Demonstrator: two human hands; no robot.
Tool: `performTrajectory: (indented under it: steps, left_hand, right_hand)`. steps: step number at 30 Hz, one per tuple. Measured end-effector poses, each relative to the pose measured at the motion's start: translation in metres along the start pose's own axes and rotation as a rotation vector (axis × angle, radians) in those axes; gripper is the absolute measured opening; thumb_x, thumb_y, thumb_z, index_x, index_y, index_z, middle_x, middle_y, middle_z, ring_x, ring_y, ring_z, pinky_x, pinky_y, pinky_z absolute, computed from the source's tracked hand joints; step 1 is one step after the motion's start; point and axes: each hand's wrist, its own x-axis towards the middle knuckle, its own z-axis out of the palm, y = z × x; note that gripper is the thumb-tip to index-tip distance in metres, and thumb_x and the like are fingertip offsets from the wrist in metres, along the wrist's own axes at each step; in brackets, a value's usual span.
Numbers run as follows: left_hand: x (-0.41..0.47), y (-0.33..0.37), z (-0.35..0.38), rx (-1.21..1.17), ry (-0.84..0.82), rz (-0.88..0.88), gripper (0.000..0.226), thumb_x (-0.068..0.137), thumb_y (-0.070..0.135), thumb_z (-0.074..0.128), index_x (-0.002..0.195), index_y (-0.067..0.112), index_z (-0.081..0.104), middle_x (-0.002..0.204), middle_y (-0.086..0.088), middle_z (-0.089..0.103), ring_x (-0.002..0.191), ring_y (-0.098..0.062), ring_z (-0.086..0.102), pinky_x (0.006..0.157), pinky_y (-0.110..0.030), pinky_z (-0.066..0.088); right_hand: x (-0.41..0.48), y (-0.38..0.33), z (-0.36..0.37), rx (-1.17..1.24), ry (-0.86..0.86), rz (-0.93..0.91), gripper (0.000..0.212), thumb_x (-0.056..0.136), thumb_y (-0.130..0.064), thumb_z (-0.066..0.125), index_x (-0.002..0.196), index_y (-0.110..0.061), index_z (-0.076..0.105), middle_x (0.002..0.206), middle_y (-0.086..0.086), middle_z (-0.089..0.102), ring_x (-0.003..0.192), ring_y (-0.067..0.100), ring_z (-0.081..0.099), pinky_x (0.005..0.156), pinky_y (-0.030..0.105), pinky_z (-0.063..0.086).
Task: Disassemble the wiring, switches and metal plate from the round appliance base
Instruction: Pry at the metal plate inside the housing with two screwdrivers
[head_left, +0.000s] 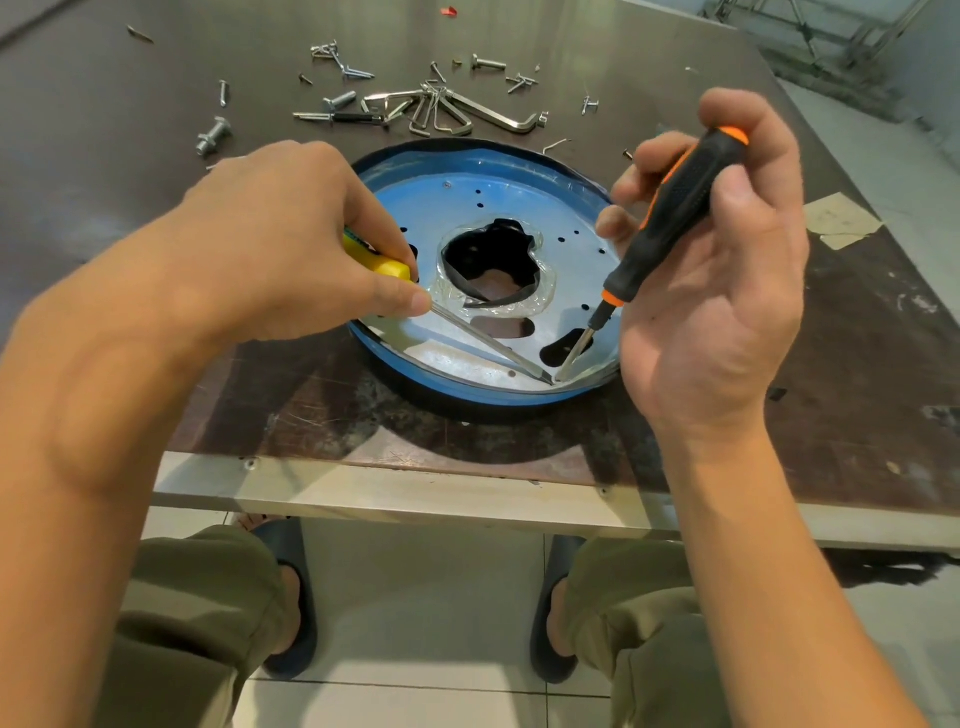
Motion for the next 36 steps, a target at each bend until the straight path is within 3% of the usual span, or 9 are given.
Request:
performTrajectory:
  steps: [4, 11, 16, 20, 23, 26, 28, 32, 36]
  left_hand:
    - [0.0, 0.0003, -0.0012, 0.003, -0.004, 0.002, 0.039, 0.059, 0.07, 0.067, 0.087, 0.045, 0.076, 0.093, 0.008, 0.069, 0.086, -0.025, 0.058, 0.077, -0.042, 0.052]
    - [0.0005, 0.0002, -0.0006, 0.004, -0.016, 0.003, 0.041, 0.057, 0.071, 0.065, 0.086, 0.045, 0.076, 0.095, 0.008, 0.07, 0.088, -0.025, 0.058, 0.078, -0.042, 0.053]
    - [0.0017, -0.002, -0.0007, -0.005, -0.018, 0.008, 0.031, 0.061, 0.07, 0.07, 0.082, 0.048, 0.074, 0.095, 0.009, 0.07, 0.088, -0.025, 0.059, 0.077, -0.042, 0.053]
    - [0.0016, -0.0023, -0.0003, -0.005, -0.028, 0.006, 0.033, 0.06, 0.071, 0.069, 0.083, 0.048, 0.074, 0.096, 0.01, 0.07, 0.089, -0.025, 0.059, 0.079, -0.044, 0.054]
    - [0.0012, -0.0012, -0.0008, -0.007, -0.032, 0.004, 0.038, 0.057, 0.073, 0.065, 0.084, 0.047, 0.074, 0.097, 0.009, 0.07, 0.089, -0.025, 0.059, 0.08, -0.044, 0.054]
    - [0.0006, -0.0003, -0.001, -0.008, -0.026, 0.01, 0.041, 0.056, 0.073, 0.064, 0.084, 0.046, 0.075, 0.096, 0.008, 0.07, 0.089, -0.025, 0.059, 0.079, -0.044, 0.054]
    - [0.0005, -0.0001, -0.0009, -0.007, -0.021, 0.01, 0.04, 0.056, 0.072, 0.065, 0.085, 0.046, 0.075, 0.096, 0.008, 0.07, 0.089, -0.025, 0.059, 0.079, -0.043, 0.053]
    - [0.0007, -0.0009, -0.0016, -0.007, -0.027, 0.014, 0.038, 0.057, 0.072, 0.066, 0.084, 0.047, 0.074, 0.096, 0.008, 0.07, 0.09, -0.026, 0.059, 0.08, -0.045, 0.054]
    - [0.0012, -0.001, -0.0005, 0.001, -0.02, 0.019, 0.041, 0.055, 0.073, 0.063, 0.085, 0.046, 0.074, 0.096, 0.008, 0.07, 0.089, -0.025, 0.059, 0.077, -0.043, 0.054]
  right_hand:
    - [0.0011, 0.0015, 0.0029, -0.057, 0.008, -0.03, 0.02, 0.104, -0.005, 0.043, 0.122, -0.006, 0.051, 0.092, 0.007, 0.049, 0.08, 0.018, 0.05, 0.074, 0.037, 0.044]
    - [0.0007, 0.0016, -0.0009, -0.034, 0.014, -0.002, 0.029, 0.11, -0.007, 0.028, 0.129, -0.002, 0.048, 0.099, 0.016, 0.061, 0.085, 0.027, 0.056, 0.076, 0.041, 0.045]
    - [0.0005, 0.0025, 0.003, -0.133, 0.02, -0.047, 0.023, 0.104, -0.006, 0.049, 0.127, -0.007, 0.051, 0.09, 0.007, 0.05, 0.079, 0.02, 0.051, 0.072, 0.042, 0.045]
    - [-0.0002, 0.0029, -0.0003, -0.084, 0.005, -0.026, 0.031, 0.108, -0.001, 0.034, 0.137, 0.0, 0.043, 0.1, 0.016, 0.059, 0.085, 0.028, 0.055, 0.08, 0.04, 0.046]
    - [-0.0003, 0.0014, 0.0006, -0.037, 0.026, 0.007, 0.029, 0.108, -0.006, 0.033, 0.133, -0.003, 0.048, 0.104, 0.016, 0.062, 0.09, 0.027, 0.059, 0.077, 0.041, 0.044]
    - [0.0006, 0.0013, 0.0035, -0.076, 0.038, 0.005, 0.026, 0.104, -0.006, 0.044, 0.13, -0.007, 0.052, 0.097, 0.005, 0.054, 0.087, 0.023, 0.05, 0.074, 0.042, 0.042]
    - [0.0014, 0.0013, 0.0036, -0.096, 0.046, 0.007, 0.028, 0.103, -0.003, 0.048, 0.13, -0.007, 0.052, 0.096, 0.007, 0.054, 0.088, 0.026, 0.048, 0.08, 0.042, 0.044]
    - [0.0006, -0.0018, 0.0008, -0.045, 0.032, 0.044, 0.028, 0.107, -0.004, 0.035, 0.13, -0.004, 0.051, 0.105, 0.018, 0.062, 0.089, 0.028, 0.06, 0.086, 0.041, 0.047]
    - [0.0008, -0.0029, 0.0031, -0.029, 0.051, 0.066, 0.021, 0.105, -0.012, 0.04, 0.123, -0.009, 0.051, 0.108, 0.01, 0.06, 0.097, 0.027, 0.058, 0.085, 0.043, 0.045]
